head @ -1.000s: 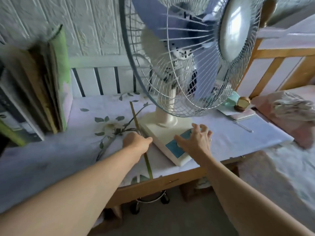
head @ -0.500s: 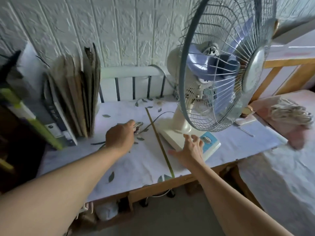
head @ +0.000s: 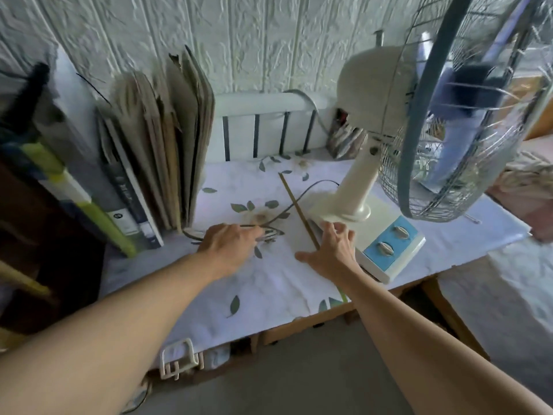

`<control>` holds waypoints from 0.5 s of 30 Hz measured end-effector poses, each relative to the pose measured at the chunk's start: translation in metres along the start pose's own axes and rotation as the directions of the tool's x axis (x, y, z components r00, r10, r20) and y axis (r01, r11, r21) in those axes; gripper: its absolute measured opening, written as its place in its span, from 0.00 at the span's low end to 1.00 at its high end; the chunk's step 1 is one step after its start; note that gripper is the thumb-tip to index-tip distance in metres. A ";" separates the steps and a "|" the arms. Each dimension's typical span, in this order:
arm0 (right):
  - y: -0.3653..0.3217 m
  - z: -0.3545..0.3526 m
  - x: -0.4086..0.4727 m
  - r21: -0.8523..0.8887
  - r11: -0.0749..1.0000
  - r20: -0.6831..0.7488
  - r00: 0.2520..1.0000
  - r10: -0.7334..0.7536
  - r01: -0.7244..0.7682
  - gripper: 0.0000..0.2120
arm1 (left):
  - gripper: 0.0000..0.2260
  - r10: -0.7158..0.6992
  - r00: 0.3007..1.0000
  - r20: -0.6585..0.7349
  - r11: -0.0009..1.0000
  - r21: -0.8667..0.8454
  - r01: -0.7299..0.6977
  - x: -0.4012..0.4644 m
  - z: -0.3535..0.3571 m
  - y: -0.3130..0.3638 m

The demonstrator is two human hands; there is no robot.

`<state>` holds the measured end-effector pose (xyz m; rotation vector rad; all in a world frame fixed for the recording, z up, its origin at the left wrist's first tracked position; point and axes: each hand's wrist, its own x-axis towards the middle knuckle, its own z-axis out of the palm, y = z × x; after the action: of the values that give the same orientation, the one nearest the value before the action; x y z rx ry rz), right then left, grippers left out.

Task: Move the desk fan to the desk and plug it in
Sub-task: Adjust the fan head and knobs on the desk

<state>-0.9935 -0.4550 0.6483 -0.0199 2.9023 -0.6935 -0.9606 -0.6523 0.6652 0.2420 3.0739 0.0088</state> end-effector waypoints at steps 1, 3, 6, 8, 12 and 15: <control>-0.004 0.002 0.001 0.010 1.000 -0.010 1.000 0.020 -0.020 0.42 | 0.12 0.029 0.998 0.053 0.999 -0.028 -0.028 0.003 0.001 -0.005; -0.011 0.006 0.001 0.021 0.997 -0.035 0.997 0.069 -0.068 0.42 | 0.18 0.095 0.980 0.175 0.993 -0.082 -0.082 0.010 0.003 -0.014; -0.015 0.009 0.001 0.008 0.988 -0.080 0.985 0.155 -0.155 0.41 | 0.23 0.186 0.948 0.259 0.978 -0.141 -0.153 0.020 0.009 -0.019; -0.014 0.009 0.000 0.001 0.978 -0.105 0.973 0.206 -0.207 0.41 | 0.22 0.210 0.948 0.241 0.965 -0.207 -0.161 0.027 0.009 -0.018; -0.005 0.005 0.000 0.022 0.947 -0.178 0.931 0.318 -0.320 0.42 | 0.23 0.264 0.941 0.210 0.932 -0.308 -0.192 0.054 0.001 -0.012; 0.007 0.001 0.002 0.023 0.930 -0.220 0.906 0.363 -0.367 0.41 | 0.27 0.290 0.943 0.164 0.908 -0.359 -0.216 0.077 -0.004 0.007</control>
<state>-0.9954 -0.4497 0.6437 0.6224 2.9872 -0.6328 -1.0361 -0.6333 0.6653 0.5791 2.7420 0.4836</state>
